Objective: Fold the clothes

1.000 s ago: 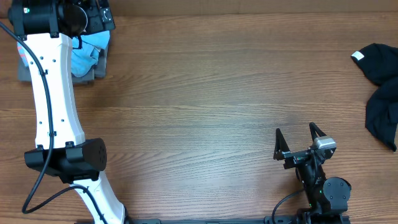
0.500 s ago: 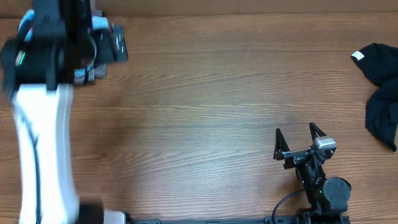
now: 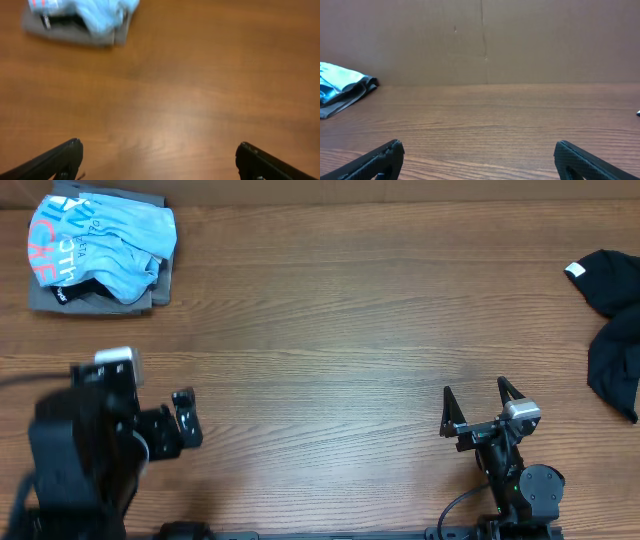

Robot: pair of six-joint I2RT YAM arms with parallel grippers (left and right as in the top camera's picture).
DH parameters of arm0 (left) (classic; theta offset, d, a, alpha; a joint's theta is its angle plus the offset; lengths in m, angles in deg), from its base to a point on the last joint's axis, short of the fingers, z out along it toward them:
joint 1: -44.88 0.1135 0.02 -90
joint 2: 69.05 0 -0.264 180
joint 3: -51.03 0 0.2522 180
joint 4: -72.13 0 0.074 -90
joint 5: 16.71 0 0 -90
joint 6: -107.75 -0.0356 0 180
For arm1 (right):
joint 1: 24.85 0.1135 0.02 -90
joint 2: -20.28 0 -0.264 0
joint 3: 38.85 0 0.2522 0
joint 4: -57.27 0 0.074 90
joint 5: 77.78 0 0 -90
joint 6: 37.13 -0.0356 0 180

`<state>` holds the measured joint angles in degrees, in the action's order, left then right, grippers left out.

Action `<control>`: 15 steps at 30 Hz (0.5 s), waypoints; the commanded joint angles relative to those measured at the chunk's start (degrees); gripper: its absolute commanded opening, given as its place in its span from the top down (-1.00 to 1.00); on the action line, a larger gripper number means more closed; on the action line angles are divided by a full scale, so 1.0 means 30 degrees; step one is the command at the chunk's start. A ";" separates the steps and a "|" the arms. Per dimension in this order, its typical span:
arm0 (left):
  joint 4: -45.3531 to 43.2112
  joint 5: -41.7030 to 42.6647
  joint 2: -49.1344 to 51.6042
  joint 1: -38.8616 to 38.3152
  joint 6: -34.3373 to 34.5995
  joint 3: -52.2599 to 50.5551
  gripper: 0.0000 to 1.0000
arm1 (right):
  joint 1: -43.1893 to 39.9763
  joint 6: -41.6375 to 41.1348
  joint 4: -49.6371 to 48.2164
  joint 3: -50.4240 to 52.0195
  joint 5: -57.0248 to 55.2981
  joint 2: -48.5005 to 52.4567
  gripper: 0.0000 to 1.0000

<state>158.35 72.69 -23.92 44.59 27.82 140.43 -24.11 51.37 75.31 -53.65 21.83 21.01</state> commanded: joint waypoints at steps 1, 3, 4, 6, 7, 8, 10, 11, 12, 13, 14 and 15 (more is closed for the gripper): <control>-0.3191 -0.0277 -0.2681 -0.0284 -0.0386 -0.3636 -1.00 | -0.0036 0.0015 -0.0095 0.0182 -0.0197 -0.0189 -1.00; -0.4852 -0.0262 -0.3373 -0.0321 -0.0364 -0.5515 -1.00 | -0.0036 0.0015 -0.0095 0.0182 -0.0197 -0.0189 -1.00; -0.5712 -0.0262 -0.3541 -0.0321 -0.0364 -0.6513 -1.00 | -0.0036 0.0015 -0.0095 0.0182 -0.0197 -0.0189 -1.00; -0.7606 -0.0226 -0.3592 -0.0328 -0.0357 -0.8400 -1.00 | -0.0036 0.0015 -0.0095 0.0182 -0.0197 -0.0189 -1.00; -0.9194 0.0117 -0.3599 -0.0328 -0.0372 -0.9683 -1.00 | -0.0036 0.0015 -0.0095 0.0182 -0.0197 -0.0189 -1.00; -1.0630 0.0488 -0.3701 -0.0328 -0.0372 -1.0732 -1.00 | -0.0036 0.0015 -0.0095 0.0182 -0.0197 -0.0189 -1.00; -1.3704 0.1137 -0.4167 -0.0372 -0.0364 -1.2925 -1.00 | -0.0036 0.0015 -0.0095 0.0182 -0.0189 -0.0189 -1.00; -1.5365 0.1231 -0.4524 -0.0481 -0.0357 -1.4156 -1.00 | -0.0036 0.0015 -0.0095 0.0182 -0.0197 -0.0189 -1.00; -1.6932 0.1217 -0.4940 -0.0678 -0.0357 -1.5373 -1.00 | -0.0036 0.0015 -0.0095 0.0182 -0.0197 -0.0189 -1.00; -1.8105 0.1209 -0.5319 -0.0852 -0.0357 -1.6327 -1.00 | -0.0036 0.0015 -0.0095 0.0182 -0.0197 -0.0189 -1.00; -1.9256 0.1166 -0.5792 -0.1035 -0.0364 -1.7340 -1.00 | -0.0036 0.0015 -0.0095 0.0182 -0.0197 -0.0189 -1.00; -2.0094 0.1093 -0.6215 -0.1137 -0.0364 -1.8149 -1.00 | -0.0036 0.0015 -0.0095 0.0182 -0.0197 -0.0189 -1.00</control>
<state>103.32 74.83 -38.22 42.51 27.79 92.43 -24.09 51.39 75.20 -53.65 21.83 21.01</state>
